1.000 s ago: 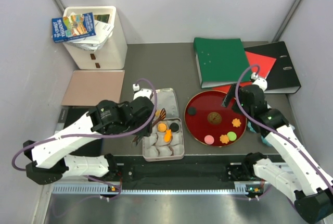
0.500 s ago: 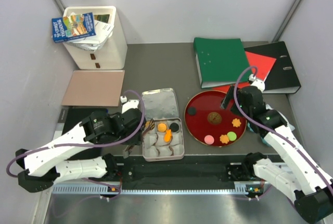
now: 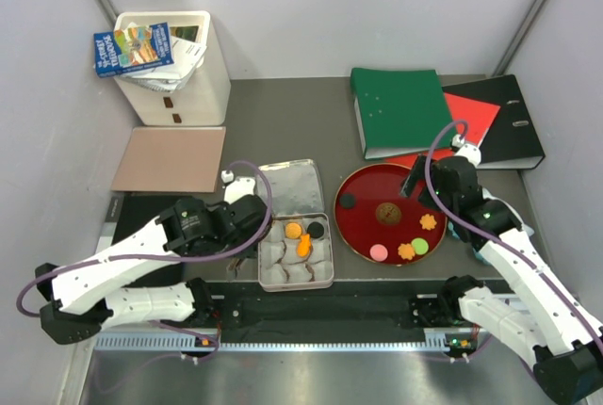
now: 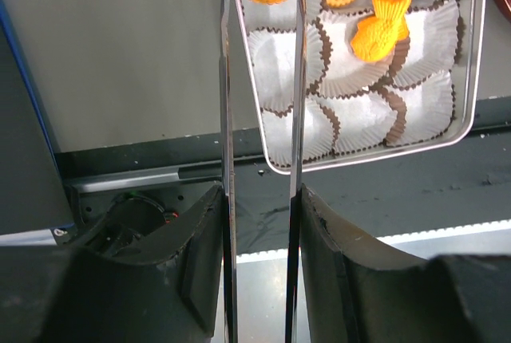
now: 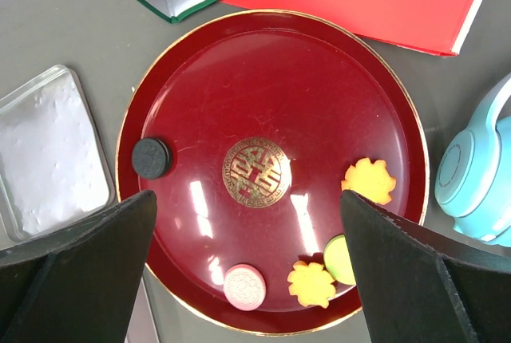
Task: Pack the cookies
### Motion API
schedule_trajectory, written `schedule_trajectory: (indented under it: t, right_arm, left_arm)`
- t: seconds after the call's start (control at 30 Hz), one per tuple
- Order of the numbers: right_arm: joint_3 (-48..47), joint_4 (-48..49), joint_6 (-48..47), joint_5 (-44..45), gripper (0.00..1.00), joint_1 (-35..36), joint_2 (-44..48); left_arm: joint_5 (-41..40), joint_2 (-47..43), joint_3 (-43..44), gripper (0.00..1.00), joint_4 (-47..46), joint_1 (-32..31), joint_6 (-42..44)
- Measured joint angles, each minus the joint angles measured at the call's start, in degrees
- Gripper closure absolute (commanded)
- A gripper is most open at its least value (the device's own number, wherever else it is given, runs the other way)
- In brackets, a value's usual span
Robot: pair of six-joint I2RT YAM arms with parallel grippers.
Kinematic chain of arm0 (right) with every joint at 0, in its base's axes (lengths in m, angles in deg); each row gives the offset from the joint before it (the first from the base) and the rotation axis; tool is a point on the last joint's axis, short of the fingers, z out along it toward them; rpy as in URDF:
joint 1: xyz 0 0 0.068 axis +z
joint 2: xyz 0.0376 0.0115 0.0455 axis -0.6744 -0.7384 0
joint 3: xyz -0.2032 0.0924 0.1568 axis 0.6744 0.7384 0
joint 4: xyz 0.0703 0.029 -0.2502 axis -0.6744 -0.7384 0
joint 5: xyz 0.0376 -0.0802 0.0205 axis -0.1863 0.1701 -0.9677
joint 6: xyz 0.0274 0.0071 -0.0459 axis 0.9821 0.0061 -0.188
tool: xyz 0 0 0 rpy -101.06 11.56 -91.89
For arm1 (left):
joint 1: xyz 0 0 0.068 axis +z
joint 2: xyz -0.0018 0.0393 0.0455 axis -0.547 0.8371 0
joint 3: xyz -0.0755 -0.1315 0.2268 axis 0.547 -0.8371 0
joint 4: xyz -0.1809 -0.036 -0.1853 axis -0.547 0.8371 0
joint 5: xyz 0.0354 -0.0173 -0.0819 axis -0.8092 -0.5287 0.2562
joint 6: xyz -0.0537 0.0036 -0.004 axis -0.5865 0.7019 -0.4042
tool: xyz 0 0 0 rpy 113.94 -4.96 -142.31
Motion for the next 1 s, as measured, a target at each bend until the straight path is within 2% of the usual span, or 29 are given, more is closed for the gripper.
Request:
schedule_trajectory:
  t: [0.37,0.53,0.7,0.8,1.0]
  right_arm:
    - [0.0,0.1,0.0,0.0,0.03,0.0,-0.3]
    - [0.0,0.1,0.0,0.0,0.03,0.0,-0.8]
    - [0.0,0.2,0.0,0.0,0.03,0.0,-1.1]
    - [0.0,0.2,0.0,0.0,0.03,0.0,-1.5]
    - [0.0,0.2,0.0,0.0,0.03,0.0,-1.7]
  left_arm:
    - [-2.7,2.4,1.7,0.73,0.0,0.0,1.0]
    - [-2.6,2.7,2.1,0.64,0.0,0.0,1.7]
    - [-2.6,2.7,2.1,0.61,0.0,0.0,1.9]
    - [-2.6,2.7,2.1,0.51,0.0,0.0,2.1]
    - [-2.6,2.7,2.1,0.48,0.0,0.0,2.7]
